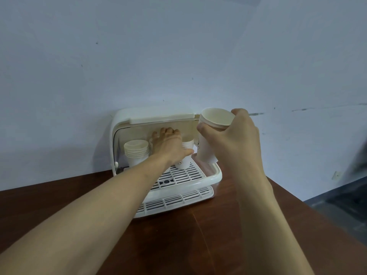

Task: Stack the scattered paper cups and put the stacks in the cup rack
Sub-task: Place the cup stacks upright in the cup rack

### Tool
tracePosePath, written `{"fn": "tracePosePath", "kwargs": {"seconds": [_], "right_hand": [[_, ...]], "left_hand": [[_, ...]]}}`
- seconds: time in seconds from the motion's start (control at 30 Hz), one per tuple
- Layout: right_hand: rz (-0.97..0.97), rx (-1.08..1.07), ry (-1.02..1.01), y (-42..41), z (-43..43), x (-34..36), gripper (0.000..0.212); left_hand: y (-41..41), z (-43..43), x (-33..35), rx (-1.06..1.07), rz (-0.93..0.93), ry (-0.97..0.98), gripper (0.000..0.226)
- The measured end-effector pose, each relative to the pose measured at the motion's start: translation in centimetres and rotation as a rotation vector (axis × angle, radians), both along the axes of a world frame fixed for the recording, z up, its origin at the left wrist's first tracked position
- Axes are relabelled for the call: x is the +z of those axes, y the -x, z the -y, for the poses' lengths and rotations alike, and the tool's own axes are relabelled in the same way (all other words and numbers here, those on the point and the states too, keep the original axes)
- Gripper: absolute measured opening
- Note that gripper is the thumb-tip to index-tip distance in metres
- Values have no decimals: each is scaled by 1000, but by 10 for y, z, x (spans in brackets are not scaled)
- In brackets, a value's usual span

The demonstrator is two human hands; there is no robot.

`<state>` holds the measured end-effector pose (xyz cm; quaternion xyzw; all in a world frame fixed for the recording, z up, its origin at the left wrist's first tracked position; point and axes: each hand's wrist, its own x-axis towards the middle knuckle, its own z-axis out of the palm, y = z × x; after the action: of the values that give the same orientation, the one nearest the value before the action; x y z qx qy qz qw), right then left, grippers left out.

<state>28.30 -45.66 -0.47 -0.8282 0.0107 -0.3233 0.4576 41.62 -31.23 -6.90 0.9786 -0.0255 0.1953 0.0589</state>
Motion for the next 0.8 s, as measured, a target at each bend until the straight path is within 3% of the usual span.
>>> {"fn": "tracePosePath", "kwargs": {"seconds": [0.33, 0.63, 0.8], "right_hand": [[-8, 56, -77, 2, 6, 4, 85], [-131, 353, -128, 6, -5, 3, 35], [-143, 557, -167, 13, -7, 6, 28]], "left_hand": [[75, -48, -2, -342, 86, 113, 38], [144, -59, 31, -490, 113, 371, 67], [146, -50, 32, -509, 70, 454, 44]]}}
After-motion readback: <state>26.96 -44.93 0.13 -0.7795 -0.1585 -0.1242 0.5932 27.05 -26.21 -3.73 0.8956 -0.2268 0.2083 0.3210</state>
